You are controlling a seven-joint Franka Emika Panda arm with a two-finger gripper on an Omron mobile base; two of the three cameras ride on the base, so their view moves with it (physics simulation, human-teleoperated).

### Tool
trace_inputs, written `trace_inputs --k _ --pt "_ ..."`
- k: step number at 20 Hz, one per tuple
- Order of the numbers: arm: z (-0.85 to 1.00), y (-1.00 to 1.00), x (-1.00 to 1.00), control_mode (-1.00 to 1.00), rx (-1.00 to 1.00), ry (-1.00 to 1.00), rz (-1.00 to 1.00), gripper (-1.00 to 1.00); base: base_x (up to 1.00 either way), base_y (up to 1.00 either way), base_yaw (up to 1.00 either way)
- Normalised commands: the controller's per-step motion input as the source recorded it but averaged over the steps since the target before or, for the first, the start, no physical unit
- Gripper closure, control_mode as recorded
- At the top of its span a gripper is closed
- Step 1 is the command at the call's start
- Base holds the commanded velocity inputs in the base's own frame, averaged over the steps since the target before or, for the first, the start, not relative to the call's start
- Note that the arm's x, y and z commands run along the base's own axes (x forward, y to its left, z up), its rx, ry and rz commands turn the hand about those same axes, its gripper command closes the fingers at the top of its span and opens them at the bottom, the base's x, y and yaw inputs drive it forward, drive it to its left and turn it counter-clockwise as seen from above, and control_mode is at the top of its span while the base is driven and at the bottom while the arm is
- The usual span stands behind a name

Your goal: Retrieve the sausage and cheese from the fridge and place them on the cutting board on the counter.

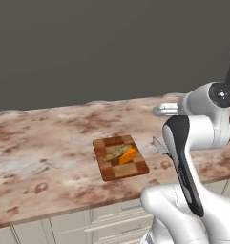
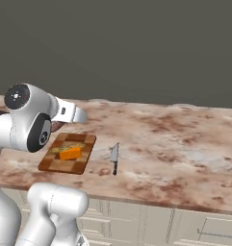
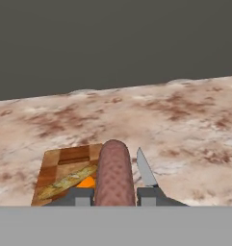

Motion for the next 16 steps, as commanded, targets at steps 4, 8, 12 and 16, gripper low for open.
trace_inputs --k 4,8,12,16 --pt "0.0 0.0 0.0 1.0 0.0 0.0 0.0 1.0 0.0 0.0 0.0" --pt "0.0 0.0 0.0 1.0 0.0 0.0 0.0 1.0 0.0 0.0 0.0" --pt "0.0 0.0 0.0 1.0 0.0 0.0 0.0 1.0 0.0 0.0 0.0" --pt "0.0 0.0 0.0 -1.0 0.0 0.0 0.0 1.0 0.0 0.0 0.0"
